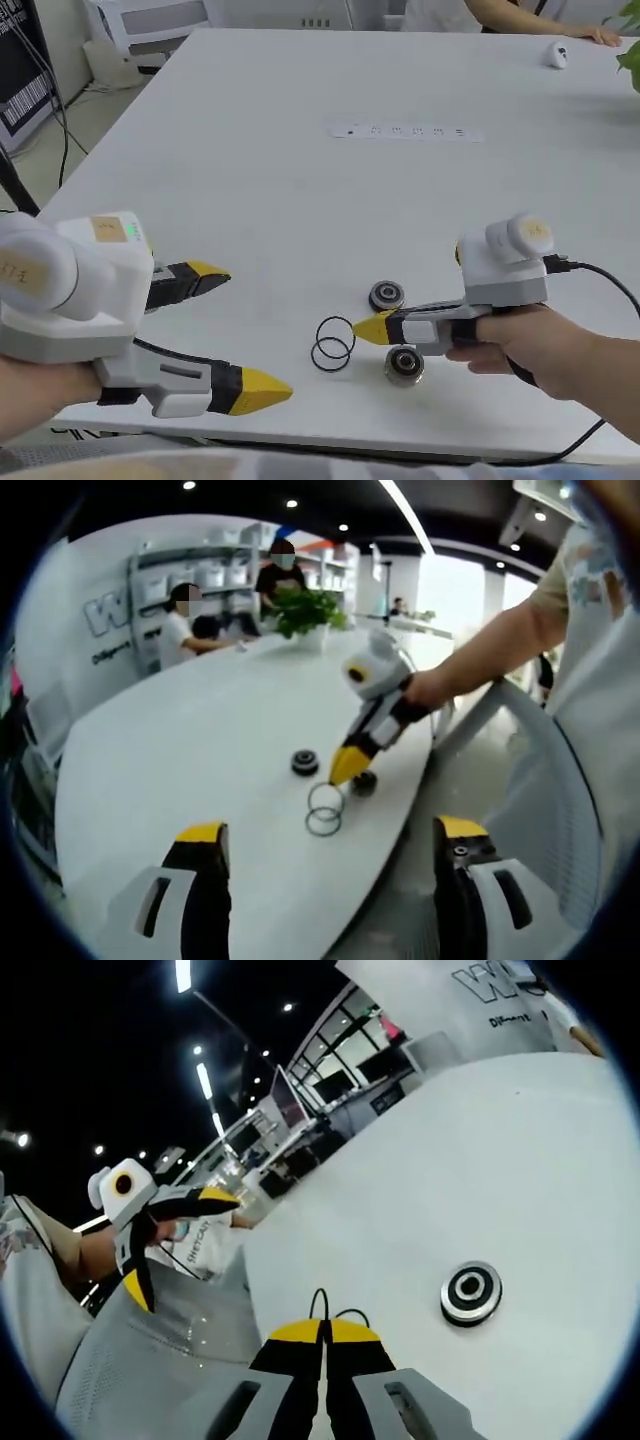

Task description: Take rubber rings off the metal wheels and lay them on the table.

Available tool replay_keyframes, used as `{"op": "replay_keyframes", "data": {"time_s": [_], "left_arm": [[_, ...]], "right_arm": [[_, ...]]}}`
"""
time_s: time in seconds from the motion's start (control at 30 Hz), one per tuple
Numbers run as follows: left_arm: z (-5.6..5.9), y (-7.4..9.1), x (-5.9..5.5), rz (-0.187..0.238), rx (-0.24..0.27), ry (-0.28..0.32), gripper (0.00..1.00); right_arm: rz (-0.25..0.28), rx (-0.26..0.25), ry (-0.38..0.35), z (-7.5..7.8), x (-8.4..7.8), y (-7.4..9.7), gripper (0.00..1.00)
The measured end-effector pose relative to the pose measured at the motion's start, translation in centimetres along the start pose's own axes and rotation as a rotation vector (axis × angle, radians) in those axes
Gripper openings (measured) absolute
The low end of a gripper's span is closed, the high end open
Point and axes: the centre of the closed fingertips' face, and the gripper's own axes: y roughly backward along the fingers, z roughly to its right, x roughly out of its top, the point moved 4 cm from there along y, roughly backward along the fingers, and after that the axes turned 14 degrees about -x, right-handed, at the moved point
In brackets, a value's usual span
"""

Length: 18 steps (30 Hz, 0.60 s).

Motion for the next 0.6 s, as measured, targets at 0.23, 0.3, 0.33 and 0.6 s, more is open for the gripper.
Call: {"op": "replay_keyframes", "data": {"time_s": [0.23,0.3,0.33,0.6], "left_arm": [[-0.2,0.2,-0.2,0.001,0.005,0.007,0.84],[-0.2,0.2,-0.3,-0.003,0.005,0.008,0.84],[-0.2,0.2,-0.3,-0.003,0.005,0.008,0.84],[-0.2,0.0,-0.4,-0.005,-0.001,0.014,0.83]], "right_arm": [[-0.030,-0.003,0.017,0.1,-0.4,-0.9,0.00],[-0.040,-0.002,0.019,0.0,-0.6,-1.1,0.00],[-0.047,-0.008,0.021,0.1,-0.7,-1.3,0.00],[-0.061,-0.031,0.025,0.6,-1.1,-1.5,0.00]]}}
